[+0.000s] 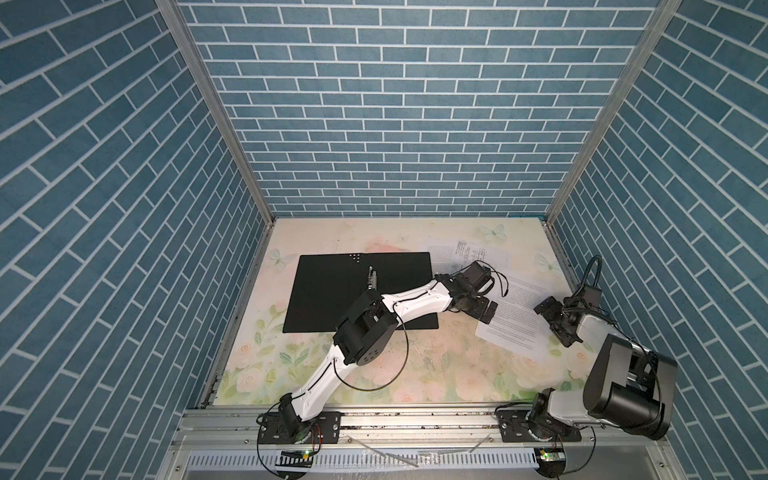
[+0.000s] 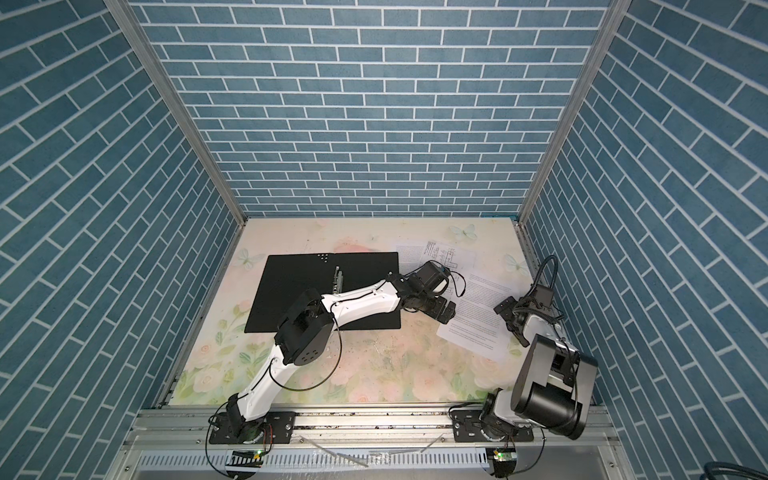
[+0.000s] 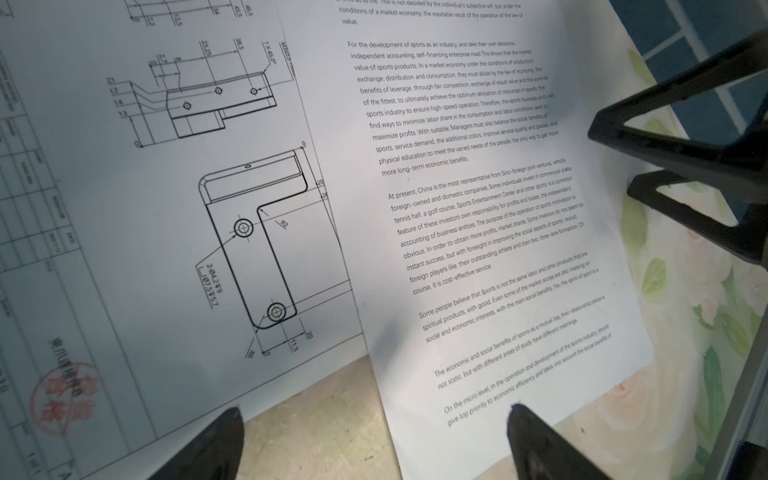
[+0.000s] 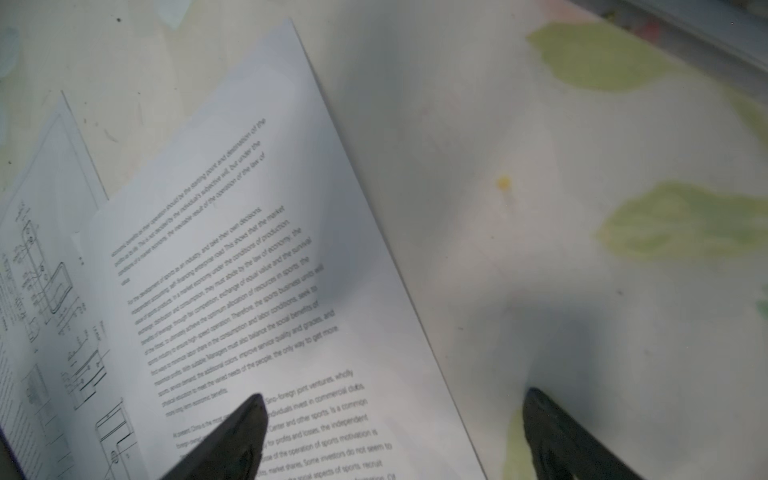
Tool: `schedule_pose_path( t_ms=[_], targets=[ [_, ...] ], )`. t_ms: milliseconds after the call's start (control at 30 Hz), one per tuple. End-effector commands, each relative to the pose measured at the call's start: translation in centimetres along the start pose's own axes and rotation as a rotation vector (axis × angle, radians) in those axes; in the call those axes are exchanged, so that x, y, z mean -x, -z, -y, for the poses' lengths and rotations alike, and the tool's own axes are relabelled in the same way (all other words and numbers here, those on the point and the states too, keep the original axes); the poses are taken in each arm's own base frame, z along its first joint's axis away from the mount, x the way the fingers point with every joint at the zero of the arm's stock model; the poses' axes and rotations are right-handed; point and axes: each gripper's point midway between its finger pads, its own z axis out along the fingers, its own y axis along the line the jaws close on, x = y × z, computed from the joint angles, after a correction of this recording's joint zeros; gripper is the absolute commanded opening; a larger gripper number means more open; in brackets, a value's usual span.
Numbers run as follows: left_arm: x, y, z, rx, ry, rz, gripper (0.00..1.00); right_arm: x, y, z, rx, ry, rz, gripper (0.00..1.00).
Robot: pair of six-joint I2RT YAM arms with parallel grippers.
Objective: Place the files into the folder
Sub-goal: 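Reach the left gripper to the white papers while right arm withdraws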
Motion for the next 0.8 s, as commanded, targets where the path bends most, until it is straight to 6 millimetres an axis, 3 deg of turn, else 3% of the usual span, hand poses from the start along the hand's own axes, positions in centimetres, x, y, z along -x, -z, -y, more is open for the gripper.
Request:
schedule_pose_path(
  t_ms=[0, 433, 633, 767],
  targets=[
    [-0.4, -0.3, -0.7, -0.003, 0.035, -0.029, 1.0, -3.8, -1.2, 0.2, 0.042, -0.009, -0.16, 0.93],
    [-0.3, 0.6, -3.7, 0.0, 0.121, -0.013, 1.0, -6.3, -1.9, -3.3, 0.177, 0.087, -0.274, 0.9],
    [0.2, 0.9, -3.6, -0.005, 0.122, 0.002, 1.0, -5.3, -0.7, -3.8, 0.177, 0.118, -0.242, 0.89],
    [0.4, 0.7, -3.5, -0.009, 0.132, 0.003, 1.0, -4.1, -0.2, -2.9, 0.112, 0.139, -0.202, 0.89]
  ],
)
